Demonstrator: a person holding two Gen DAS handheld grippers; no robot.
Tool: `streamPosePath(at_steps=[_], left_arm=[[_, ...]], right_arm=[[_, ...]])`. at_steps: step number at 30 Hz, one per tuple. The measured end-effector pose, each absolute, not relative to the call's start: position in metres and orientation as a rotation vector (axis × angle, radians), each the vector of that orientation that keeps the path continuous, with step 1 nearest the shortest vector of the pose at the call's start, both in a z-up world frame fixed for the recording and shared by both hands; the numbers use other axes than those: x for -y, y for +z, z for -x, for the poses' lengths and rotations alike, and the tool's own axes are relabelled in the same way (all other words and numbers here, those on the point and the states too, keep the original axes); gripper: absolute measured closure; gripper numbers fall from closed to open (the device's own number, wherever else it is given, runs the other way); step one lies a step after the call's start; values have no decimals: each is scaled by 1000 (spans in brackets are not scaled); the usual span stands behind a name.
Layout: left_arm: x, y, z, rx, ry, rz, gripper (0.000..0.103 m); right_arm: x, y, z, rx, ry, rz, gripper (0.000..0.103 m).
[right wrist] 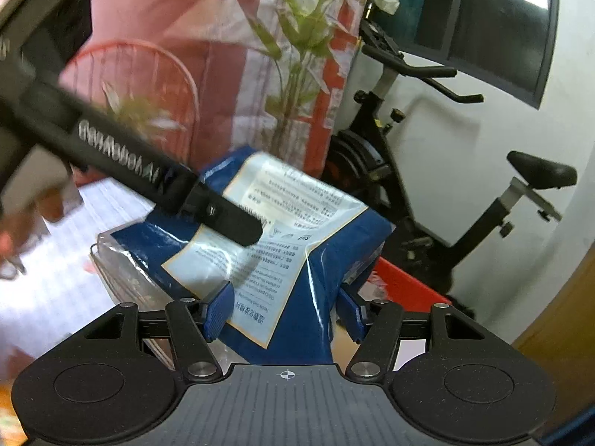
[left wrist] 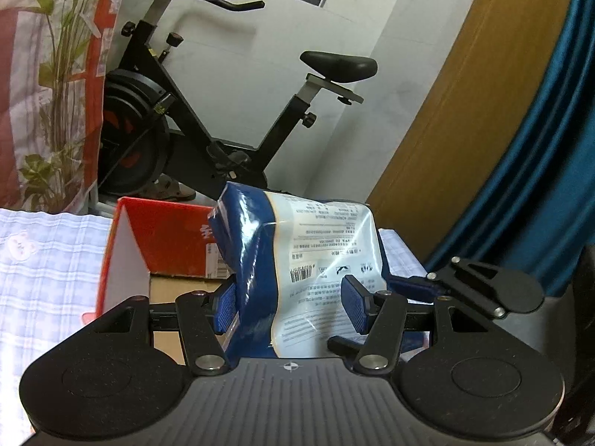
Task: Organize soft objects
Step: 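Lift the blue-and-white bag with both grippers and carry it over the red box, then open both grippers to drop the bag into the red box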
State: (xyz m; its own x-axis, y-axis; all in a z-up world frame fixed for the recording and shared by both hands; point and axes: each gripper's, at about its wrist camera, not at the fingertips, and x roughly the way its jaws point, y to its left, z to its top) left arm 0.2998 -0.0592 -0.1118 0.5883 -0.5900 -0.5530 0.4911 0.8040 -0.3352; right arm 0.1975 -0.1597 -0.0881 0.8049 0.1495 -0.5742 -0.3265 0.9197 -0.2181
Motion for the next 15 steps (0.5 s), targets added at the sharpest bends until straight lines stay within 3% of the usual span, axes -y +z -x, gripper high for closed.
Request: streamPosePath(at_steps=[15], left_arm=[[68, -148, -320, -843, -618, 113, 43]], right_arm=[[166, -138, -245, -757, 235, 269, 51]])
